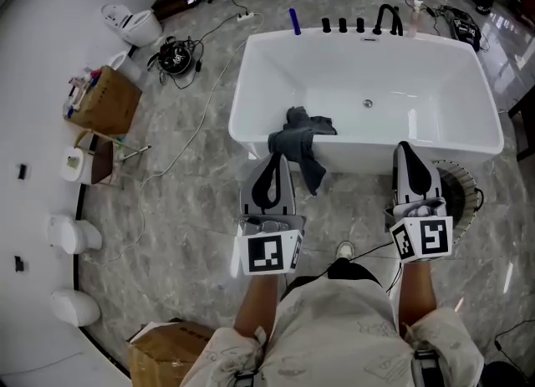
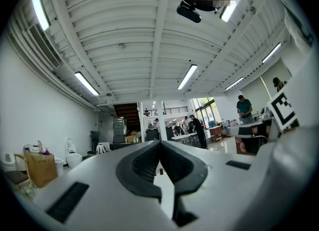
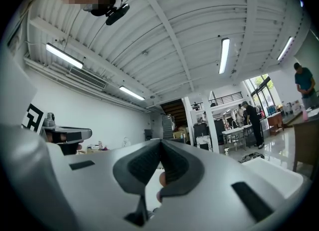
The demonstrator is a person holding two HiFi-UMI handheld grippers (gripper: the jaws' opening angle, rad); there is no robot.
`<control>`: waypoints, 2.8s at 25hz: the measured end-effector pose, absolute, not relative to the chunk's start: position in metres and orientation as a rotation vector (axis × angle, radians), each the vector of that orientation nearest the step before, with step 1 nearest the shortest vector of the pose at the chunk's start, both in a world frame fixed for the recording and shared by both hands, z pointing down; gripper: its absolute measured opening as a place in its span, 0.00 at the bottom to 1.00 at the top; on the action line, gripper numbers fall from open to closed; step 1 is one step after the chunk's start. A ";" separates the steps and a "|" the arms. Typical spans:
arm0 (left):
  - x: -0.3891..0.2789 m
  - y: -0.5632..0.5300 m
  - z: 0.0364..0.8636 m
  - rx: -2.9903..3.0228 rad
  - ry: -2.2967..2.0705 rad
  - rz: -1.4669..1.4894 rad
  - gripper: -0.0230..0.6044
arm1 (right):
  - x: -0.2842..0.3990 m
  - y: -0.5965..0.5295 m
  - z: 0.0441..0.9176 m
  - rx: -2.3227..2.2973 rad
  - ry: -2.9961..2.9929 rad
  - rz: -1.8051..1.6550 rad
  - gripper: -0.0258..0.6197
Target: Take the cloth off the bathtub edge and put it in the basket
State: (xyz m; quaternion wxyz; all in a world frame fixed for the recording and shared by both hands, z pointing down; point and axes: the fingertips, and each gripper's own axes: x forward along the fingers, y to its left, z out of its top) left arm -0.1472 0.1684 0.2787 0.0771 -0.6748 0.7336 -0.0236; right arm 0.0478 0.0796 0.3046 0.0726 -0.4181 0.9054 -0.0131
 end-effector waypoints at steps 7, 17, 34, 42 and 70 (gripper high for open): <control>-0.136 0.122 0.275 -1.996 2.215 -0.053 0.04 | 0.067 0.032 0.309 -1.262 2.704 -0.060 0.02; -0.154 0.084 0.301 -2.026 2.231 -0.054 0.04 | 0.055 0.000 0.330 -1.288 2.718 -0.078 0.02; -0.260 -0.020 0.391 -2.156 2.282 -0.135 0.04 | -0.084 -0.091 0.383 -1.234 2.872 -0.113 0.02; -0.300 -0.059 0.478 -2.276 2.291 -0.314 0.04 | -0.139 -0.125 0.437 -1.215 2.981 -0.218 0.02; -0.333 -0.071 0.826 -2.654 1.358 -1.693 0.52 | -0.198 -0.171 0.568 -1.251 3.205 -0.421 0.02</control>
